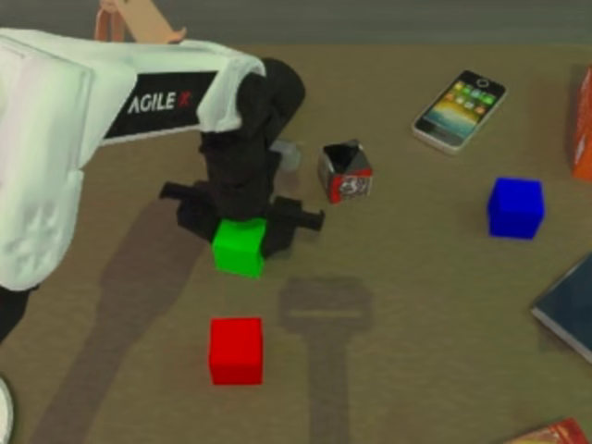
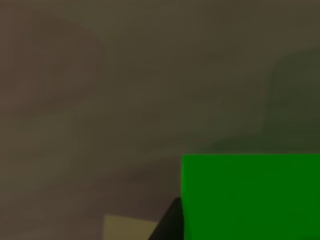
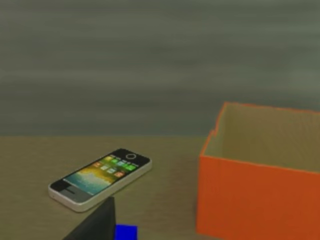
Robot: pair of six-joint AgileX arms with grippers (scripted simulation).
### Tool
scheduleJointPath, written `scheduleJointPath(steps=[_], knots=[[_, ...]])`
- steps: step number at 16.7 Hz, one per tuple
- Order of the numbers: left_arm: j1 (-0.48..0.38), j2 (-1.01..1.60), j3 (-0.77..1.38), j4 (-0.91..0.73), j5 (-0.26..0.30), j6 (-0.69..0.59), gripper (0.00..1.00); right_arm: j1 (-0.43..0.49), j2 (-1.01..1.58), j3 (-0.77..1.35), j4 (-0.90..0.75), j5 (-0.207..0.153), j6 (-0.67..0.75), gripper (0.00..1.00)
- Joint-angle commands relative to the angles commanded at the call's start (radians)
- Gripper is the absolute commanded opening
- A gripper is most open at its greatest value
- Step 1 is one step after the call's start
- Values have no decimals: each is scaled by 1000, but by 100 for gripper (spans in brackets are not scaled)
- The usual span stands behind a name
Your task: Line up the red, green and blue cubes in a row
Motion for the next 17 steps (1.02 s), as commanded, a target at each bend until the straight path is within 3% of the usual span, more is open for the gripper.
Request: scheduleJointPath(steps=[7, 13, 17], knots=[[-1, -28, 18, -25, -6, 4, 0, 0, 0, 0, 0, 0, 0, 100], [13, -90, 137, -211, -6, 3, 0, 0, 0, 0, 0, 0, 0, 100], [17, -103, 156, -238, -6, 2, 0, 0, 0, 0, 0, 0, 0, 100]])
